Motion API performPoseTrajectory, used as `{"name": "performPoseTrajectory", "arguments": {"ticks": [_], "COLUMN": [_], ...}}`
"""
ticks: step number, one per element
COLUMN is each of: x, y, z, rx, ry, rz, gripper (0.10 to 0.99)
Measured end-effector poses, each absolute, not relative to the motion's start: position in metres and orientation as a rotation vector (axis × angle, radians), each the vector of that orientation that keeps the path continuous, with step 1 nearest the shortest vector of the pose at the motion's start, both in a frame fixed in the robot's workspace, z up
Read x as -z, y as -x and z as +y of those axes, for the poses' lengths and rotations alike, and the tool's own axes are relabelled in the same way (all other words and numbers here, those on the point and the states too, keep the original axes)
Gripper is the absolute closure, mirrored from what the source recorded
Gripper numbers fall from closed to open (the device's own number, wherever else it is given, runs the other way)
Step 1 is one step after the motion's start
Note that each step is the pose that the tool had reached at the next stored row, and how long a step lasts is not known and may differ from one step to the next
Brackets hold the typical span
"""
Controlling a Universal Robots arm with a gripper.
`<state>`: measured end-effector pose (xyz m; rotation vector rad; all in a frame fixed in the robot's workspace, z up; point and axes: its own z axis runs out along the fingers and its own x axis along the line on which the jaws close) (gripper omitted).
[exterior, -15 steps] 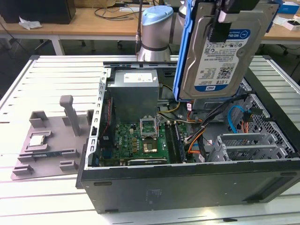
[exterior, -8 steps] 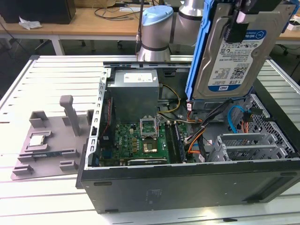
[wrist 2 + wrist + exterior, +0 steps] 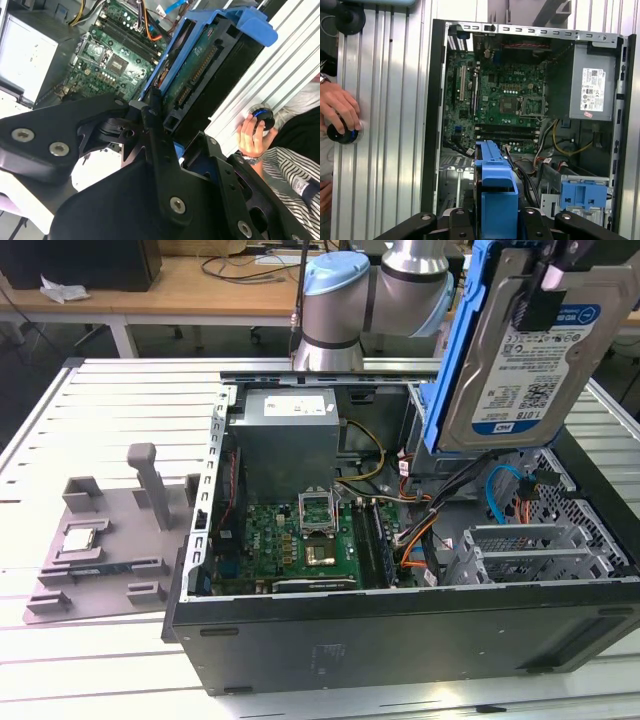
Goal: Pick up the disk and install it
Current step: 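Pick up the disk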
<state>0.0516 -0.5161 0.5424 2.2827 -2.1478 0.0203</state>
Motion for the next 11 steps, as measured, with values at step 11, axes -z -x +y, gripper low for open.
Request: {"name": "performPoseTrajectory", "arguments": {"ticks": [11], "x": [-0.542], "y": [-0.077], "z": [-0.516], "rx": [-0.02], "ry": [-2.283], "rz": [-2.148], "gripper": [0.718]}}
